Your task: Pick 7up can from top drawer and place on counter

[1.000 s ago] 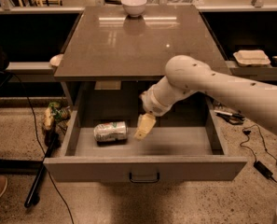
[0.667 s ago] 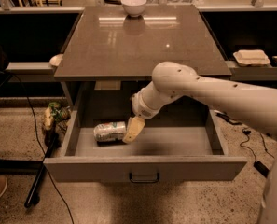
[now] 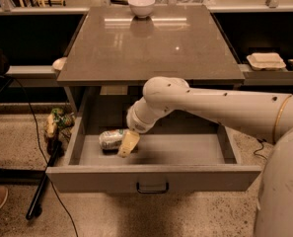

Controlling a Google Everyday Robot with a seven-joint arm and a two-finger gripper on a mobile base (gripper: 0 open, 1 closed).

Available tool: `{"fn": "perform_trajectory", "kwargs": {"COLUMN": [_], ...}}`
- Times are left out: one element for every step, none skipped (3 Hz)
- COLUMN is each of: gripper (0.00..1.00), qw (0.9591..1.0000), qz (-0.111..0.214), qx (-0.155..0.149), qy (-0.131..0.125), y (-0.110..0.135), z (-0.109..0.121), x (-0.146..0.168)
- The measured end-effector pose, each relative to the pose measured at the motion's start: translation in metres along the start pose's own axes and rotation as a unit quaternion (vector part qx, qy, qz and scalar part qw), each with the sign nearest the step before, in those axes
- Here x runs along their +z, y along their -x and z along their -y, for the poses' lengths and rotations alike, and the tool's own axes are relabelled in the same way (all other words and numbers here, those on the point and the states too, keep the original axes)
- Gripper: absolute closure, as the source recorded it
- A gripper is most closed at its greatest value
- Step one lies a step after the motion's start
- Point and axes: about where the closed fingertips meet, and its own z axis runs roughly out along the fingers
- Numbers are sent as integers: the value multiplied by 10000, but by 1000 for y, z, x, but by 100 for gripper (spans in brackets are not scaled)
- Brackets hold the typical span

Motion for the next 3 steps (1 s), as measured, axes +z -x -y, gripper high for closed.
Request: {"fn": "perform_trajectory", "kwargs": {"gripper": [18, 41, 64], "qw": [9999, 9997, 9994], "qz": [-42, -42, 0], "qx": [98, 226, 356], "qy": [50, 46, -46], "y": [-4, -12, -21], "z": [-4, -4, -3], "x": [15, 22, 17]}}
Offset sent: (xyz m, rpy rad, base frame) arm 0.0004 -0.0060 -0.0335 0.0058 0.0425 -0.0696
